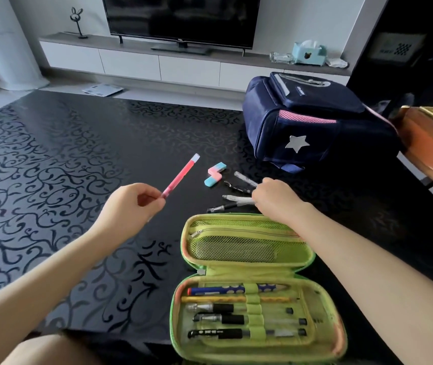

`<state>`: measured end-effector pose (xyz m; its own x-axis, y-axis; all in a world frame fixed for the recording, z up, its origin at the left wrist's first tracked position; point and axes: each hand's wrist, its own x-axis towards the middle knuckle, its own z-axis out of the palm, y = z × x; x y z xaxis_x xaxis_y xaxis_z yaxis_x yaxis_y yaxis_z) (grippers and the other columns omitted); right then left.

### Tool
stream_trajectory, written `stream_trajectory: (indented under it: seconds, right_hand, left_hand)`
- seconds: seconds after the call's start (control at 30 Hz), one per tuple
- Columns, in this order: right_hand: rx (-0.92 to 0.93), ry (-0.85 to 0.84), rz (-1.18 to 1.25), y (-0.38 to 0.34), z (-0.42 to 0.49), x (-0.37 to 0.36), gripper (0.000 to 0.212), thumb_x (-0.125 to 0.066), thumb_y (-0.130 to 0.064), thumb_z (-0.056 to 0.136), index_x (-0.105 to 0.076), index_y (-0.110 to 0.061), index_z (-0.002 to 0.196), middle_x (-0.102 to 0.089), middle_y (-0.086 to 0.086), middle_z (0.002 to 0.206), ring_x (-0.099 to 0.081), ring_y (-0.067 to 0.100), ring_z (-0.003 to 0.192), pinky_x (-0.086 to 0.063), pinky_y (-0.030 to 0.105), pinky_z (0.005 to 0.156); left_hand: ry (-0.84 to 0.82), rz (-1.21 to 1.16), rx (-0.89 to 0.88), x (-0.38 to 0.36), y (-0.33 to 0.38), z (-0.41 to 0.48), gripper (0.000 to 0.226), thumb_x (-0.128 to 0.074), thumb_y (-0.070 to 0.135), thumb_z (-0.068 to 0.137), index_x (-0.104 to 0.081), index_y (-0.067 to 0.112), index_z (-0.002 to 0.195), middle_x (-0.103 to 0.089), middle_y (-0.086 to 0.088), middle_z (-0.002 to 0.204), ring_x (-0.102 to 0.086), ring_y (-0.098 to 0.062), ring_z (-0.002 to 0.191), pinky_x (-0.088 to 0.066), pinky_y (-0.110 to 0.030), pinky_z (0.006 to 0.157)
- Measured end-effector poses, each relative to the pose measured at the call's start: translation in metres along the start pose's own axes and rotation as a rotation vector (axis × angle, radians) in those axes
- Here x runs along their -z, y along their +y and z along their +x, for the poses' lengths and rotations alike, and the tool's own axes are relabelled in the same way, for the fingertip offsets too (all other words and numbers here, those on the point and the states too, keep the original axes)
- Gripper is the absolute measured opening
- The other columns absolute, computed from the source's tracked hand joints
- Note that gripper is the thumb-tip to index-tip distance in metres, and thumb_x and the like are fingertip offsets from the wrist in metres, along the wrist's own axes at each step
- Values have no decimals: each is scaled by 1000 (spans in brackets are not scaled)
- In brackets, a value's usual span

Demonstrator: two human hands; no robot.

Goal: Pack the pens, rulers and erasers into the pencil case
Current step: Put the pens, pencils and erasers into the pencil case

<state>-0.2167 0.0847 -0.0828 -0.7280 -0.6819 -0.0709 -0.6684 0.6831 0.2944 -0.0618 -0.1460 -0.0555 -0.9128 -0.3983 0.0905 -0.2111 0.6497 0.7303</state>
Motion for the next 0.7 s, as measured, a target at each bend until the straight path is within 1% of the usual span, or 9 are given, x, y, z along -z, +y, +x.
stream_trajectory:
  seconds: [0.1, 0.17, 0.27, 0.33, 0.4, 0.43, 0.53, 0.6, 0.7]
  right_hand:
    - [-35, 14, 36, -3, -8, 4, 18, -46, -11, 94, -64, -9, 96, -32, -3, 64, -32, 18, 77, -29, 30, 65]
    - [-99, 34, 93, -3, -12, 6, 17, -48, -13, 94, -64, -10, 97, -27, -4, 64, -33, 19, 76, -29, 28, 67]
    - [-229, 131, 199, 0, -21, 15, 15, -51, -8, 89, -66, -10, 94, -42, 0, 75, -40, 21, 83, -29, 28, 65]
    - [-290, 257, 272, 5, -32, 25, 13, -53, -2, 87, -65, -6, 85, -46, 3, 69, -44, 24, 85, -34, 31, 62]
    - [-339, 339, 329, 11, -49, 37, 14, -54, 0, 86, -65, -5, 78, -41, 2, 61, -41, 24, 78, -38, 32, 59]
    - [-349, 362, 372, 14, -59, 41, 17, -54, 0, 86, -64, -5, 74, -43, 4, 59, -41, 25, 76, -38, 33, 59]
    - [-354, 406, 549, 16, -90, 50, 33, -51, -5, 88, -50, -4, 55, -49, 15, 55, -44, 32, 67, -38, 37, 64]
    - [-356, 409, 638, 12, -112, 56, 33, -52, -7, 87, -51, 4, 55, -52, 23, 54, -49, 39, 61, -39, 39, 63]
    - [-324, 373, 710, 2, -143, 62, 28, -54, -7, 86, -60, 5, 62, -58, 24, 55, -54, 36, 56, -44, 38, 62]
  left_hand:
    - [3, 1, -40, 8, 6, -14, 3, -65, 23, 83, -66, 25, 86, -66, 9, 75, -58, -5, 68, -40, -19, 57]
    - [-5, 16, -90, 13, 11, -24, 5, -65, 23, 83, -66, 27, 86, -64, 14, 76, -57, 0, 68, -38, -15, 58]
    - [-56, 51, -201, 17, 18, -50, 10, -68, 19, 81, -66, 27, 85, -61, 15, 76, -56, 4, 67, -40, -7, 59]
    - [-144, 60, -298, 15, 20, -71, 13, -71, 16, 78, -66, 27, 82, -59, 15, 76, -54, 9, 70, -39, -3, 62]
    - [-264, 86, -375, 8, 21, -93, 13, -72, 19, 77, -66, 30, 82, -58, 16, 79, -55, 7, 72, -39, -4, 63]
    - [-315, 116, -413, 1, 21, -102, 11, -71, 21, 78, -67, 30, 84, -59, 16, 82, -55, 5, 74, -39, -4, 64]
    - [-402, 175, -474, -22, 23, -125, 12, -66, 27, 82, -68, 26, 94, -59, 14, 92, -53, 2, 83, -38, -4, 70]
    - [-444, 177, -501, -36, 25, -136, 13, -65, 26, 83, -68, 23, 95, -60, 10, 95, -51, -1, 87, -33, -1, 74]
    - [-454, 204, -512, -45, 28, -146, 16, -65, 27, 83, -69, 24, 98, -60, 7, 98, -50, -3, 91, -25, 0, 80]
